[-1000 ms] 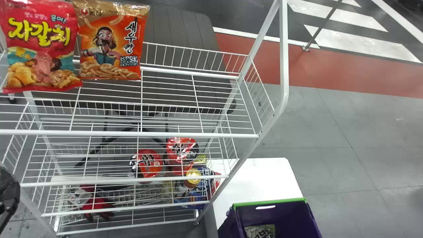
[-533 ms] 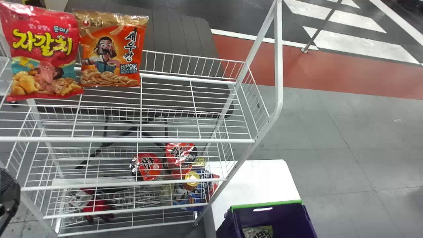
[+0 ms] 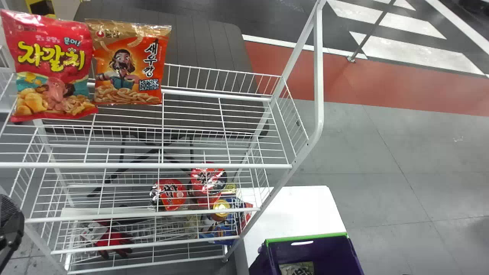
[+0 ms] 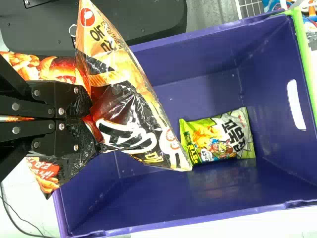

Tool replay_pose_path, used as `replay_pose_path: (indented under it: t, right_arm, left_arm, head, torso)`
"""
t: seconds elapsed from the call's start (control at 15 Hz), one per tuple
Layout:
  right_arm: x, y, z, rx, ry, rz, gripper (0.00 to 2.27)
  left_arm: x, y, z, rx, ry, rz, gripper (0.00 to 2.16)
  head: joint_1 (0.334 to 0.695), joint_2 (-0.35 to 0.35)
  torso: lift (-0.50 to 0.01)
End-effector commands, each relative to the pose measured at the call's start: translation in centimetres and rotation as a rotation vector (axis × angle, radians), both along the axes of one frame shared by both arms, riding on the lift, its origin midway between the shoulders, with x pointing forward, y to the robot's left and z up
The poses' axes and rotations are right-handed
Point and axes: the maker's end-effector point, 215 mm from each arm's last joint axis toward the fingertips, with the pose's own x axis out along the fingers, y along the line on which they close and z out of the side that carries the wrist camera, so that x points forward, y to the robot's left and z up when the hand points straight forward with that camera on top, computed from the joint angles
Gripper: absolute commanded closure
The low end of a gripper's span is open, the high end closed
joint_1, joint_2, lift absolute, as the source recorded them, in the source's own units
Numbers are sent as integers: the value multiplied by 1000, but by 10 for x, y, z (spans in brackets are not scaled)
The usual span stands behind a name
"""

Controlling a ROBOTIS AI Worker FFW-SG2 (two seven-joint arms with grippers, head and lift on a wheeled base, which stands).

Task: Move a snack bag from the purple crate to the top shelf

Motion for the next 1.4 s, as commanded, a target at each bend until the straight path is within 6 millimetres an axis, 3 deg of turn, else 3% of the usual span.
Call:
replay_pose_path:
  t: [0.0,0.13,0.33,0.47,0.73,0.87,1.0,1.13,1.33]
  right_arm:
    - [0,2,0,2,-1,-1,2020]
    - [8,15,-1,27,-18,6,1838]
    - [21,55,6,91,-52,14,1821]
    - [41,101,24,195,-100,-52,1821]
    - [75,163,69,337,-180,-80,1821]
    - [85,188,91,378,-222,-99,1825]
    - [101,204,106,407,-287,-84,1825]
    - [131,207,117,412,-401,-45,1825]
    - [186,204,158,334,-613,49,1825]
  left_arm:
    - [0,-1,1,2,2,-2,103]
    - [0,-1,0,3,5,-3,103]
    - [0,0,1,4,5,-2,103]
    - [-1,-3,0,3,5,-6,103]
    - [-4,-1,-1,6,10,-1,103]
    - [-4,-1,-1,5,9,1,103]
    - [-4,-2,-1,5,10,-2,103]
    - [-3,-4,-3,4,14,-4,103]
    - [-1,-7,-3,4,16,-9,103]
  head:
    - [695,-350]
    - [695,-350]
    - [695,-350]
    - [695,-350]
    - [695,-348]
    - [695,-280]
    - [695,-197]
    - [695,-160]
    - [695,-130]
  torso:
    - [9]
    - [0]
    - [0]
    - [0]
    - [0]
    - [0]
    - [0]
    - [0]
    - [0]
